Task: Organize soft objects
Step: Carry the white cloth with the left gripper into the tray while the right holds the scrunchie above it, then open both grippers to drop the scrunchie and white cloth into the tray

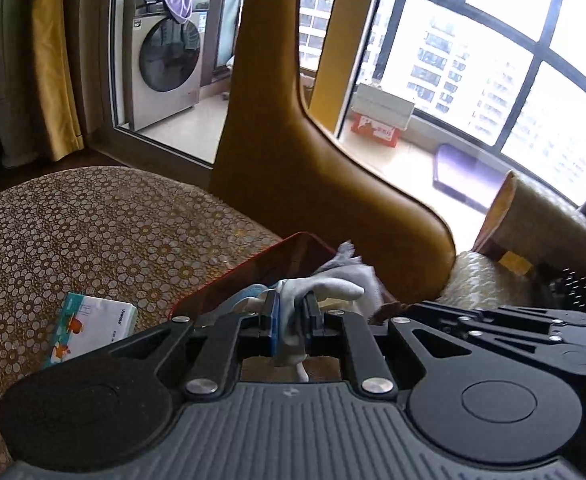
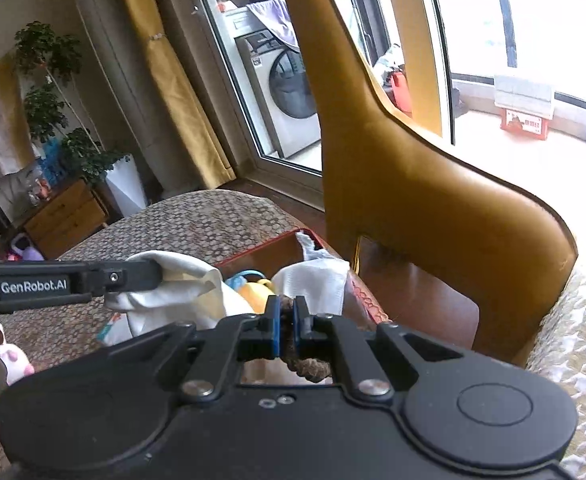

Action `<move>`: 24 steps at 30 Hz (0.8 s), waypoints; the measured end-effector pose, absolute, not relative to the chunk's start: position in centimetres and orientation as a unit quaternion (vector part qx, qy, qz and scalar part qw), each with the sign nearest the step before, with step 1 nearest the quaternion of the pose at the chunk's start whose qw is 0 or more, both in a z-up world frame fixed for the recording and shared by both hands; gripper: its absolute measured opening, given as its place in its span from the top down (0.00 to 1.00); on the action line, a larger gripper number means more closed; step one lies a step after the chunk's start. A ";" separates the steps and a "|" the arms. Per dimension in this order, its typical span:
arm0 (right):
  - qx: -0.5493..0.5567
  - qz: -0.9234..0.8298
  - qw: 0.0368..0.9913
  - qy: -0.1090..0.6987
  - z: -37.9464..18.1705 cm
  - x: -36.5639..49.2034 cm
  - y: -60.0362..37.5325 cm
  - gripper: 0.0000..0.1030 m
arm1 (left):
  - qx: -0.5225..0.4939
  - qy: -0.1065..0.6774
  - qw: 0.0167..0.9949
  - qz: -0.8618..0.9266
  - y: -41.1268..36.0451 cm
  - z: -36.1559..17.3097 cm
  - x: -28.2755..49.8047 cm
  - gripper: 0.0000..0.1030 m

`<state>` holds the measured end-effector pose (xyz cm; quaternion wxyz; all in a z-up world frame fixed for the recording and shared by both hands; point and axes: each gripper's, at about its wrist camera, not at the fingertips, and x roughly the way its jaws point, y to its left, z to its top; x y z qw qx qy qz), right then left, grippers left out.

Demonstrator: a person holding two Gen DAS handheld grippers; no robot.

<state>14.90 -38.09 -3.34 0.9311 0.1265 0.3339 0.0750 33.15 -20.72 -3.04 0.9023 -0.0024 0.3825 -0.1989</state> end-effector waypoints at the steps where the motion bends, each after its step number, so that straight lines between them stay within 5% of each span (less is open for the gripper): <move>1: 0.127 0.073 0.930 0.336 -3.5 15.2 -38.1 0.94 | 0.002 0.383 0.903 -0.195 -20.8 -3.3 33.4 0.89; 24: 0.074 0.088 0.920 0.375 -7.7 17.4 -35.0 0.94 | 0.091 0.410 0.894 -0.157 -22.2 -9.6 35.8 0.89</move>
